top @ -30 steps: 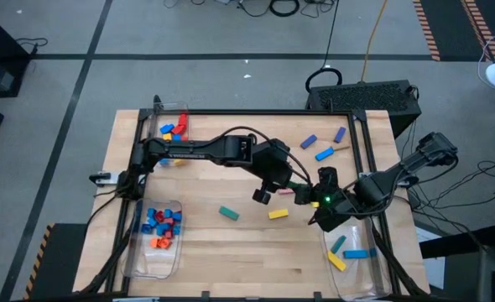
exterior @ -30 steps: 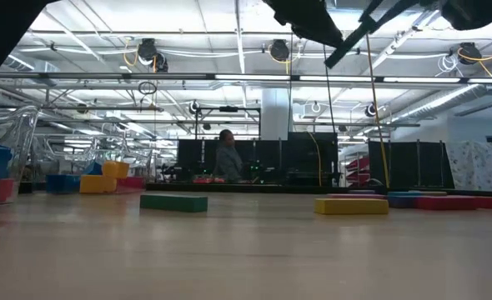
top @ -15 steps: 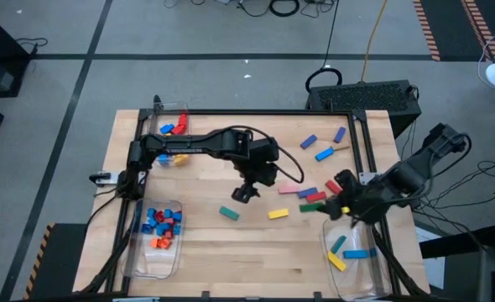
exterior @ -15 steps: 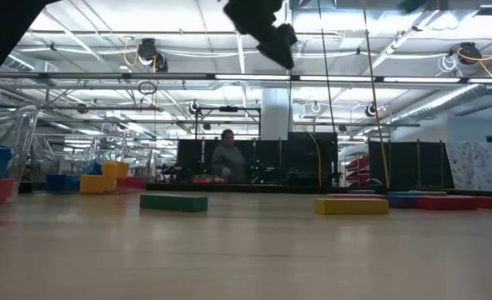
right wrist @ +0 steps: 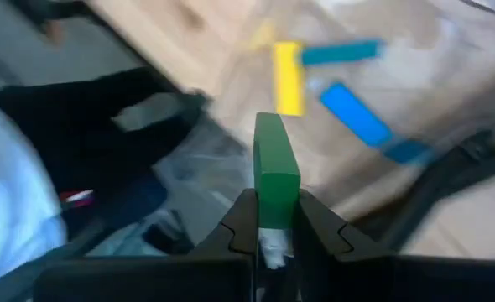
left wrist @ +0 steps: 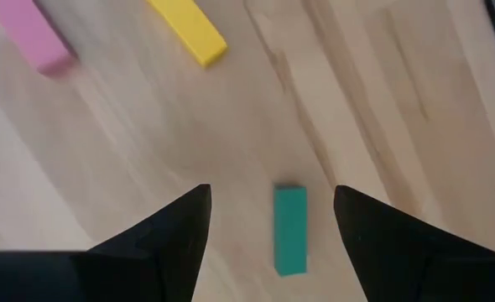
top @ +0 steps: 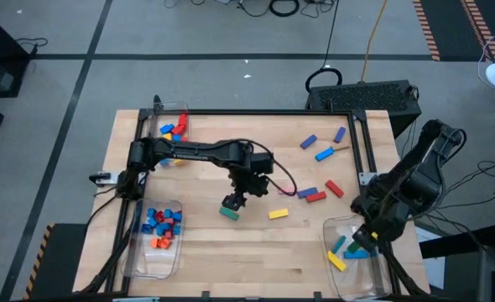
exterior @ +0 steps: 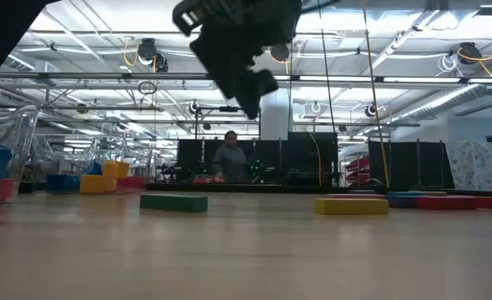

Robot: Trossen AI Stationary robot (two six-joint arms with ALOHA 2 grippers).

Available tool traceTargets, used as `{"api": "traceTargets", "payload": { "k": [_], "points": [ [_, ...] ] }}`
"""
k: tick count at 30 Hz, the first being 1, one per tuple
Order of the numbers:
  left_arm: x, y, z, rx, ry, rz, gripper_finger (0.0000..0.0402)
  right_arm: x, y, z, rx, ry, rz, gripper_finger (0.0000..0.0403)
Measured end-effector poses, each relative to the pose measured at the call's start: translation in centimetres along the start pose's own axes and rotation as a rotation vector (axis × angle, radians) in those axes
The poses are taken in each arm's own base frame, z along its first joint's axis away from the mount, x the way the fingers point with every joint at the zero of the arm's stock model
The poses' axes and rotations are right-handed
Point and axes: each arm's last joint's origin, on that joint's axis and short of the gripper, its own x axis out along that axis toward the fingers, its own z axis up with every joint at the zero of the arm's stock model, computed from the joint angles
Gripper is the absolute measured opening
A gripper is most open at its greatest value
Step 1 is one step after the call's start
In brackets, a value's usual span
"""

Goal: Sort blocks by size
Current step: Put the green rectangular block into the bottom right transparent bin

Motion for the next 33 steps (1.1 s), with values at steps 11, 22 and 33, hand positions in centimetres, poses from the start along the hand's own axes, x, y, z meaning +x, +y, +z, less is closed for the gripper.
{"api": "traceTargets", "payload": {
  "k": [11,22,33],
  "points": [
    [3.9,-0.1,-2.7,-0.049,0.119,-0.06,0.0253,6.0,-0.3,0.2,0.097,0.093,-0.304,0.0063],
    [7.8,-2.2,-4.7,-0.052,0.308,0.038,0.0253,9.1,0.3,0.5,0.166,0.048,-0.447,0.0164],
    [10.0,-3.6,-3.9,-0.025,0.26,0.17,0.0252,9.9,0.5,0.6,0.239,0.027,-0.465,0.0217]
  ]
}}
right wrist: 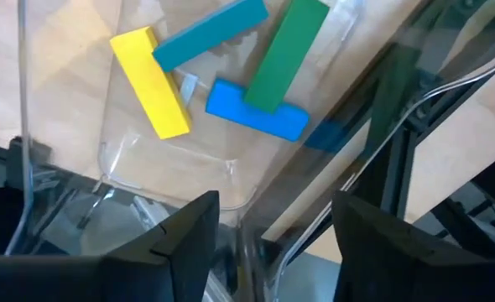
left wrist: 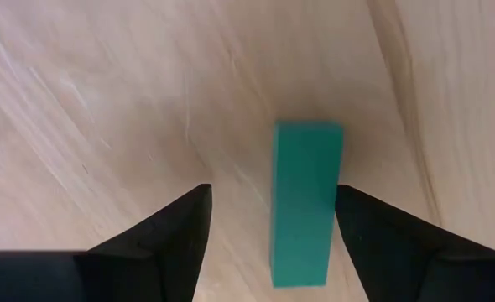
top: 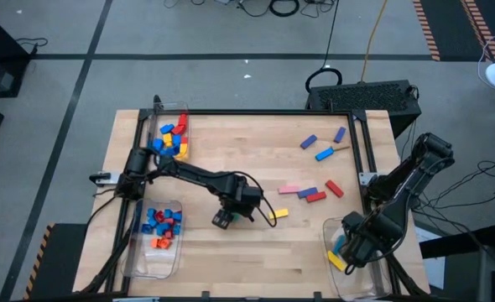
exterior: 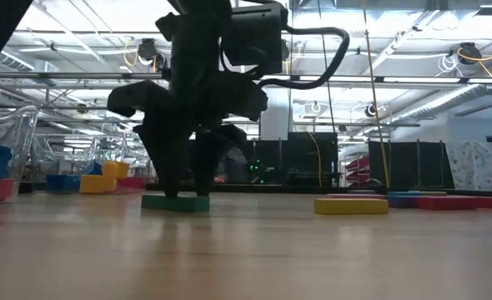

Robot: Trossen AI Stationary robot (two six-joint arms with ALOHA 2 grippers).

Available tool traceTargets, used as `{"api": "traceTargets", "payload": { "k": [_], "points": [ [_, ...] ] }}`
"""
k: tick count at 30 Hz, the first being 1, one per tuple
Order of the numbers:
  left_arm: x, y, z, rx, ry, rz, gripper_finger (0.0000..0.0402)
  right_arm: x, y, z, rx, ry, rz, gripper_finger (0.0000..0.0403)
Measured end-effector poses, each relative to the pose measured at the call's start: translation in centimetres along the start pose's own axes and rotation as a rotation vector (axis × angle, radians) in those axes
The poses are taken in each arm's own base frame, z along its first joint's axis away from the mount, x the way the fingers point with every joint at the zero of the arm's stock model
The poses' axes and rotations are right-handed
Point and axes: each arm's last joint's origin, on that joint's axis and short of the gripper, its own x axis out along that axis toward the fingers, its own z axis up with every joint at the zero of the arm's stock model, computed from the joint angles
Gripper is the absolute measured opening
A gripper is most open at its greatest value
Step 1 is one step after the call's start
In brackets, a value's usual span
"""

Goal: Sort blocks by size
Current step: Put the green rectangular block into the bottom right transparent bin

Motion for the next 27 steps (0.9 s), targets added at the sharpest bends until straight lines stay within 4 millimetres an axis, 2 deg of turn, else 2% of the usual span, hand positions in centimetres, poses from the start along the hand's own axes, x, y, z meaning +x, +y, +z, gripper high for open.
{"api": "traceTargets", "payload": {
  "k": [3,10,18,20,23,25,27],
  "points": [
    [0.0,-0.1,0.2,0.006,-0.016,0.013,0.0239,0.0,0.1,-0.1,-0.002,0.008,0.013,0.0211],
    [0.7,-0.2,-0.1,0.002,-0.015,0.002,0.0166,0.0,0.2,-0.1,0.014,0.013,0.019,0.0195],
    [1.7,-0.3,-0.9,-0.022,-0.013,0.004,0.0155,0.0,0.2,-0.1,0.015,0.013,0.019,0.0187],
    [1.6,-0.2,-0.8,-0.036,-0.014,0.018,0.0151,0.0,0.2,-0.1,0.021,0.014,0.02,0.0187],
    [1.2,0.0,-0.3,-0.038,-0.023,0.032,0.0125,0.0,0.4,-0.1,0.018,0.008,0.047,0.0187],
    [0.7,0.2,0.2,-0.039,-0.042,0.042,0.0105,-0.1,0.8,-0.2,0.0,-0.016,0.092,0.0187],
    [0.0,0.7,0.9,-0.042,-0.091,0.059,0.0103,-0.5,1.3,-0.3,-0.029,-0.058,0.16,0.0187]
  ]
}}
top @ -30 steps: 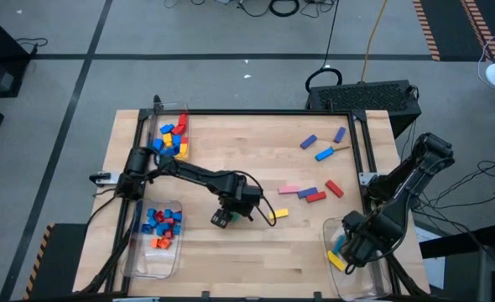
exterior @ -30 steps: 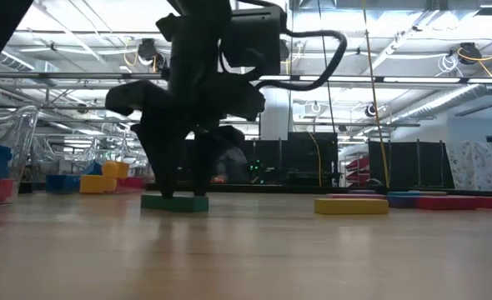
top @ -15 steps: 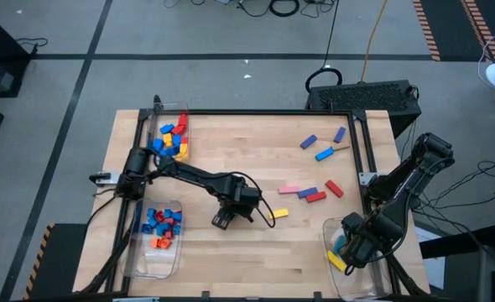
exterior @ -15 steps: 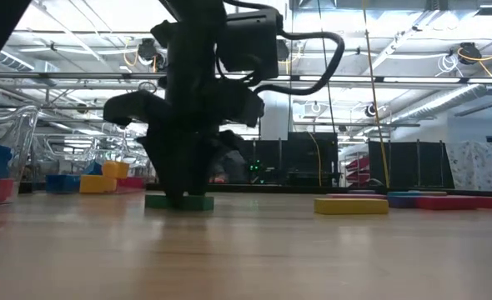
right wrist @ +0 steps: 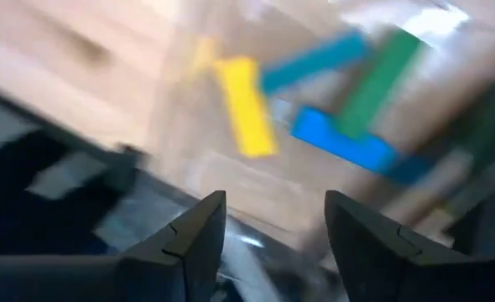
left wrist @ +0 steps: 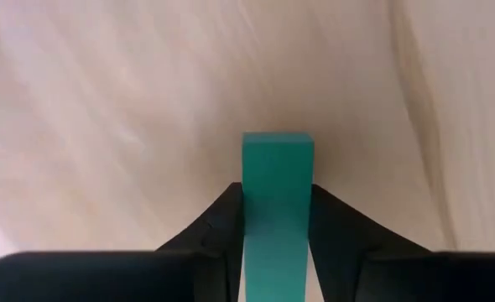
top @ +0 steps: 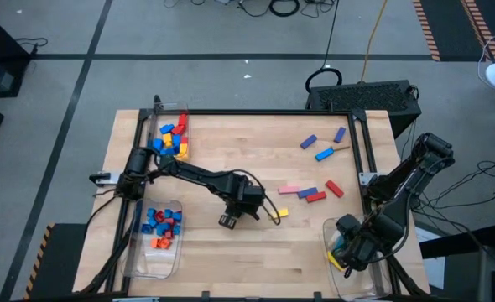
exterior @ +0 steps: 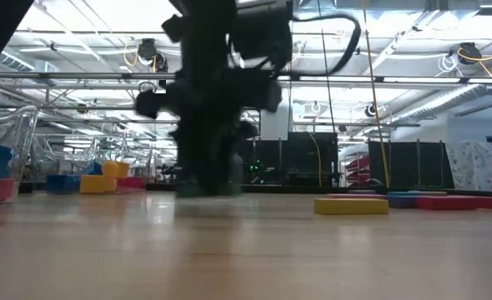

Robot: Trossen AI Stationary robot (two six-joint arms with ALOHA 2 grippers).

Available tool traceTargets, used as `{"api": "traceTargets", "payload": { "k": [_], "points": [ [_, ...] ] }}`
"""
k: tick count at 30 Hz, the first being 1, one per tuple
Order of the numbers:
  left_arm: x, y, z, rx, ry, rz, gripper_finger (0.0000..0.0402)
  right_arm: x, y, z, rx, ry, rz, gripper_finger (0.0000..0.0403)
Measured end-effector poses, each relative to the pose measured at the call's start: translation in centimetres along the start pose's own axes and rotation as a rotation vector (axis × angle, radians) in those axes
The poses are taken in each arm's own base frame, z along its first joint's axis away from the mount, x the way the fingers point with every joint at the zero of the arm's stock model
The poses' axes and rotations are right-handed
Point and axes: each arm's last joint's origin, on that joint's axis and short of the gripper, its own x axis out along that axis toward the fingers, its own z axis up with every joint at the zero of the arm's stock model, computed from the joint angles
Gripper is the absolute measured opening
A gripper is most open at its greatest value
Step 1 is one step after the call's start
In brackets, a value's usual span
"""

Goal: Sort blocks by size
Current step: Put the green rectangular block into the bottom right transparent bin

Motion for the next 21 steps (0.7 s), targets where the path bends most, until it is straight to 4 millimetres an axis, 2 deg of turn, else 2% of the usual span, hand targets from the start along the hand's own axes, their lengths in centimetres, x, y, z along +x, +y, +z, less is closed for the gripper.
{"api": "traceTargets", "payload": {
  "k": [6,12,16,21],
  "points": [
    [-3.0,1.6,2.1,-0.02,-0.116,0.039,0.0103,-2.0,1.8,-0.2,0.002,-0.195,0.284,0.0187],
    [-8.5,2.7,5.7,-0.015,-0.352,0.12,0.0103,-3.7,2.3,0.6,0.239,-0.457,0.58,0.0187],
    [-12.5,2.9,7.6,-0.002,-0.521,0.175,0.0103,-4.2,2.6,1.9,0.353,-0.576,0.671,0.0187],
    [-15.0,3.0,8.5,0.013,-0.624,0.209,0.0103,-4.9,3.1,3.9,0.413,-0.686,0.7,0.0187]
  ]
}}
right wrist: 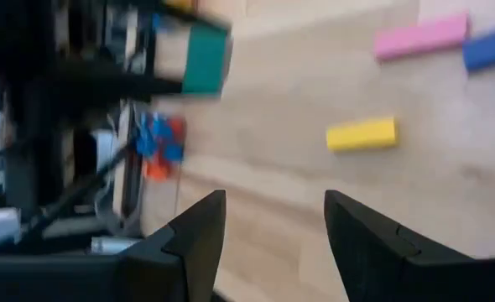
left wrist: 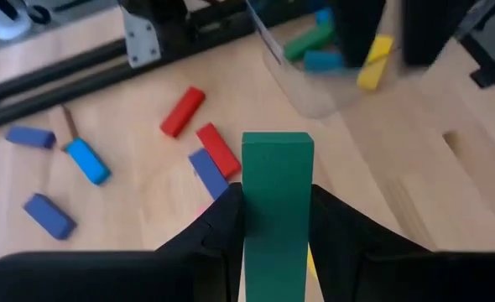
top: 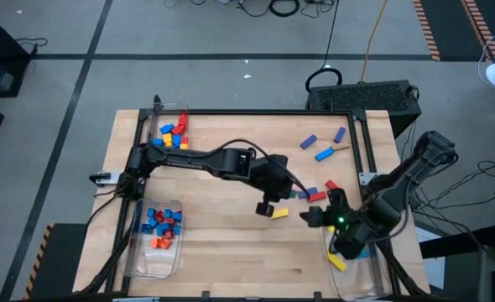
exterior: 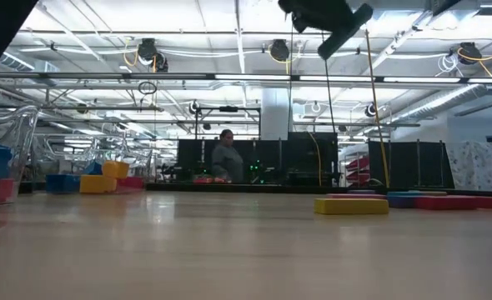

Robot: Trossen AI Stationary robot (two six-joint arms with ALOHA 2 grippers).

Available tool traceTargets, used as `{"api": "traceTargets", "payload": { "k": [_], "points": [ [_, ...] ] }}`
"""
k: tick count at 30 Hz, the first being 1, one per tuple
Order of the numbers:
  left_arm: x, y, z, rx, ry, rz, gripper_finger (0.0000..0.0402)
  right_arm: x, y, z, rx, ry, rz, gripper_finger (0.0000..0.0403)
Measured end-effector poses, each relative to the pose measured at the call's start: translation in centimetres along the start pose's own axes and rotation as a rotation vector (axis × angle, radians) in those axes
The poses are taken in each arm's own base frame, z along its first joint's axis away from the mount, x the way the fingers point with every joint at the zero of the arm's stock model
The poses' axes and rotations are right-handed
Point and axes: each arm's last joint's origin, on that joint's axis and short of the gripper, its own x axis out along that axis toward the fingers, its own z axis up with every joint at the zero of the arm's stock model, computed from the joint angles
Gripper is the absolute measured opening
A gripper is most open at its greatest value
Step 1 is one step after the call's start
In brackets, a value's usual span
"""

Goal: Sort blocks by size
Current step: Put the green rectangular block into the bottom right transparent bin

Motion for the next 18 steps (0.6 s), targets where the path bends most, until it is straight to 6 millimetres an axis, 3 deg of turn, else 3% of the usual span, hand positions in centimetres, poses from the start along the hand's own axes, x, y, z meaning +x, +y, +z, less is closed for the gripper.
{"api": "traceTargets", "payload": {
  "k": [9,18],
  "points": [
    [-0.3,-0.1,0.2,0.002,0.009,-0.003,0.0103,1.4,1.8,3.7,-0.037,-0.122,0.011,0.0187],
    [-0.3,0.0,0.1,0.002,0.02,0.014,0.0103,2.6,3.4,5.4,-0.088,-0.07,0.034,0.0187]
  ]
}}
